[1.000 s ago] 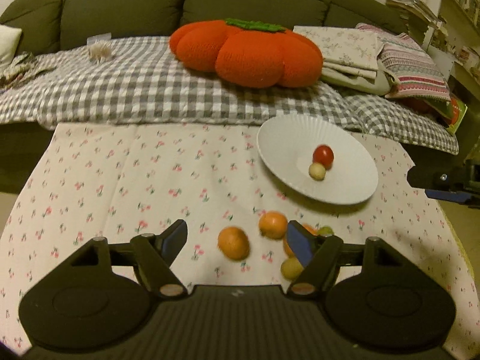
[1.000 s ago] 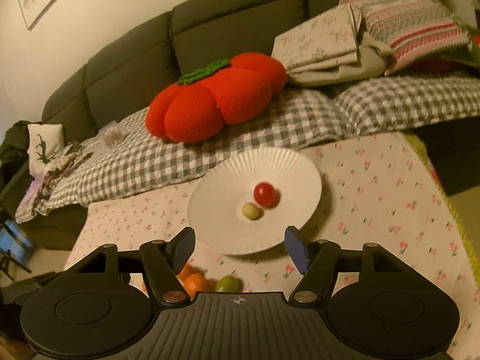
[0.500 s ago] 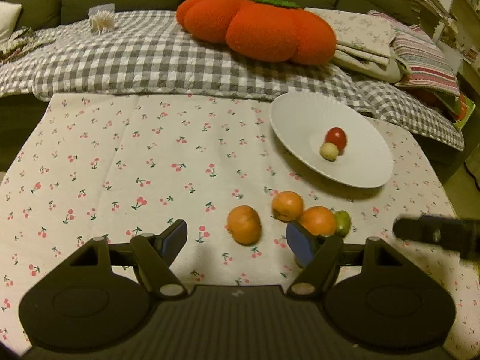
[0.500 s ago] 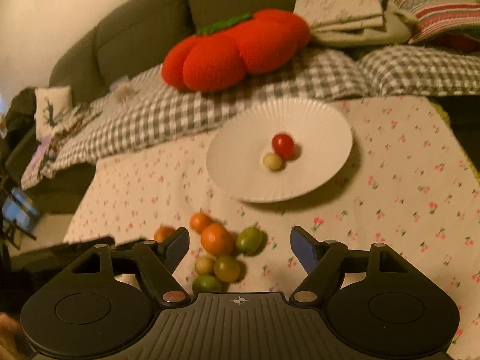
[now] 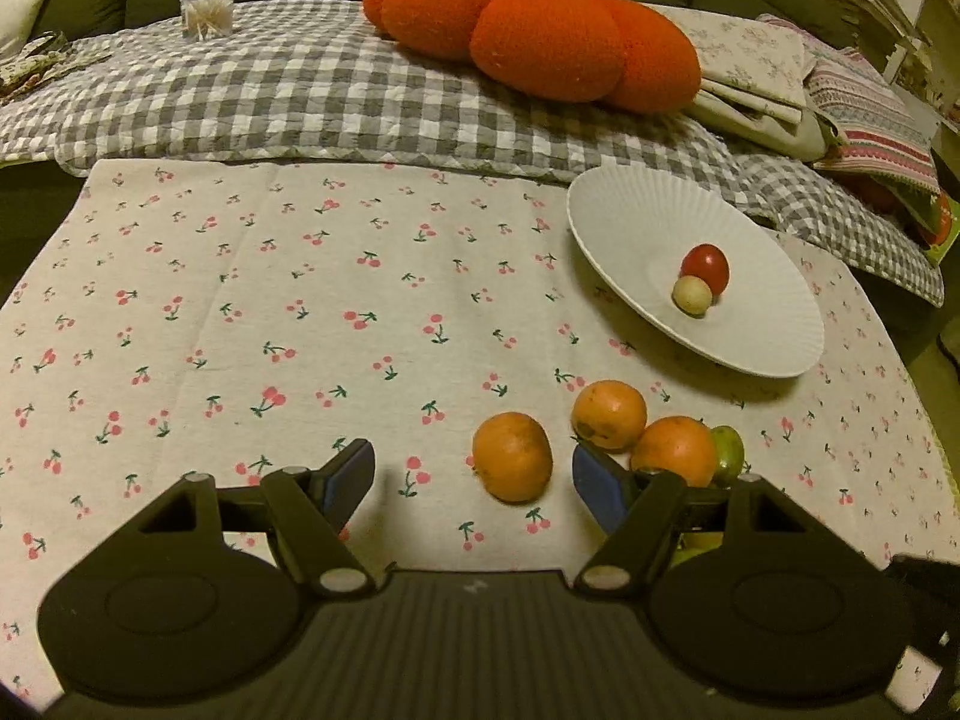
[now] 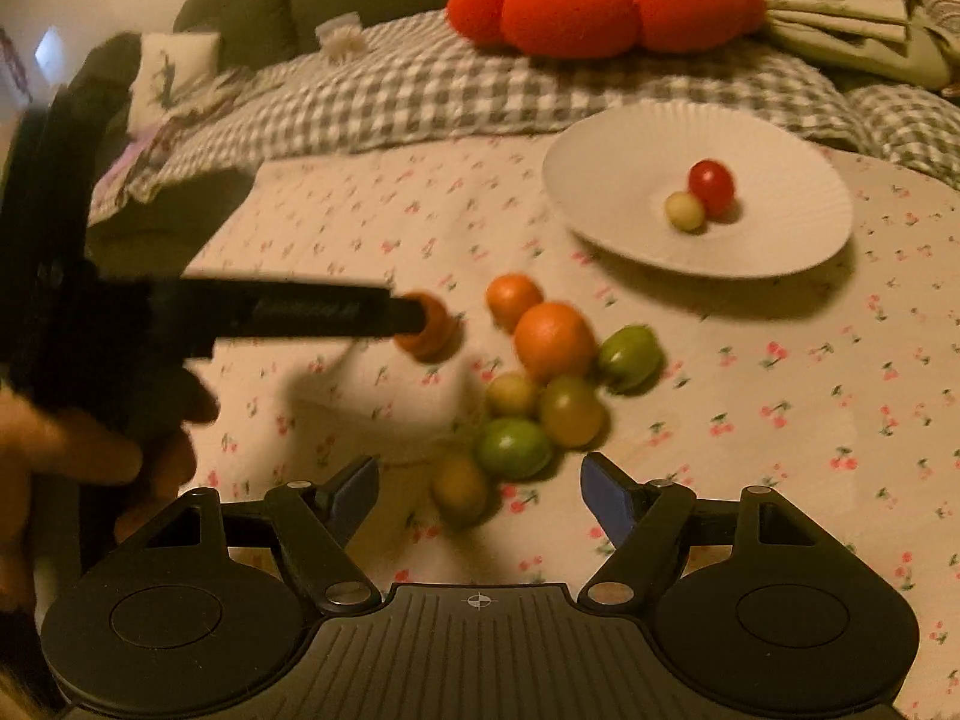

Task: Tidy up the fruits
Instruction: 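Grasp a mandarin orange with left tool while right tool grasps small yellow lime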

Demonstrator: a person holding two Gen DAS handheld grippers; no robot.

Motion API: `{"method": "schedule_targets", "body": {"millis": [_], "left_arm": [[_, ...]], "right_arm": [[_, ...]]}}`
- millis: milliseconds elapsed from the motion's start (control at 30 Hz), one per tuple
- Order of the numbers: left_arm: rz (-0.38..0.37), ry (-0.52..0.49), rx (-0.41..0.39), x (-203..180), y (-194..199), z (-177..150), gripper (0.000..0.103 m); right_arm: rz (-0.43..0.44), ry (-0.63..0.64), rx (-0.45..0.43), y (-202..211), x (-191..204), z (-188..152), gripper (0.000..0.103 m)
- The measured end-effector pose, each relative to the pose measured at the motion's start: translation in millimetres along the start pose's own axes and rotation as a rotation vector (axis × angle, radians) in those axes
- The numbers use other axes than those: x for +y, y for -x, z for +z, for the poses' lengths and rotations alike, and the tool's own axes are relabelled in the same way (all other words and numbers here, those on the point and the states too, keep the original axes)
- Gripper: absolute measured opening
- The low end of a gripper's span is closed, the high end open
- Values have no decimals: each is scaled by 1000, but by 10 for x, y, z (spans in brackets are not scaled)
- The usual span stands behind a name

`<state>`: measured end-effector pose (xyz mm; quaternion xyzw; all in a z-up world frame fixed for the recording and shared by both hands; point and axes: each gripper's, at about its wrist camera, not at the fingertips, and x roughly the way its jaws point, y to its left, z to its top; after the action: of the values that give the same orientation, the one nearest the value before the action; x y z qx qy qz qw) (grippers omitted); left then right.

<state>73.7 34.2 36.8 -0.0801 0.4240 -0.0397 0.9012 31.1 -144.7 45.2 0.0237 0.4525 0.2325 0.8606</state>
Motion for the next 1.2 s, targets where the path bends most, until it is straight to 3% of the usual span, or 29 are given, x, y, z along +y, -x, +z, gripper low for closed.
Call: {"method": "schedule_targets", "body": {"millis": [133, 267, 467, 500, 567, 767, 833, 1200], "left_arm": [[0, -24, 5, -40, -73, -22, 69], [3, -44, 10, -75, -161, -38, 54], [-24, -78, 4, -149, -185, -57, 30], [-15, -88, 0, -167, -178, -59, 30], [-9, -102, -4, -190, -173, -65, 30], [-6, -98, -12, -187, -159, -58, 30], [-1, -105, -19, -200, -138, -62, 30], [-5, -55, -31, -92, -28, -9, 29]], "right_arm": [[-9, 8, 19, -109, 60, -84, 75], [-24, 12, 15, -198, 93, -136, 73], [-49, 35, 3, -310, 125, -181, 55], [-52, 41, -1, -314, 130, -176, 54], [-51, 35, -7, -311, 115, -171, 40], [-36, 45, -3, -317, 121, -164, 33], [-23, 47, -3, -296, 129, -162, 22], [-11, 64, -9, -290, 150, -171, 23]]}}
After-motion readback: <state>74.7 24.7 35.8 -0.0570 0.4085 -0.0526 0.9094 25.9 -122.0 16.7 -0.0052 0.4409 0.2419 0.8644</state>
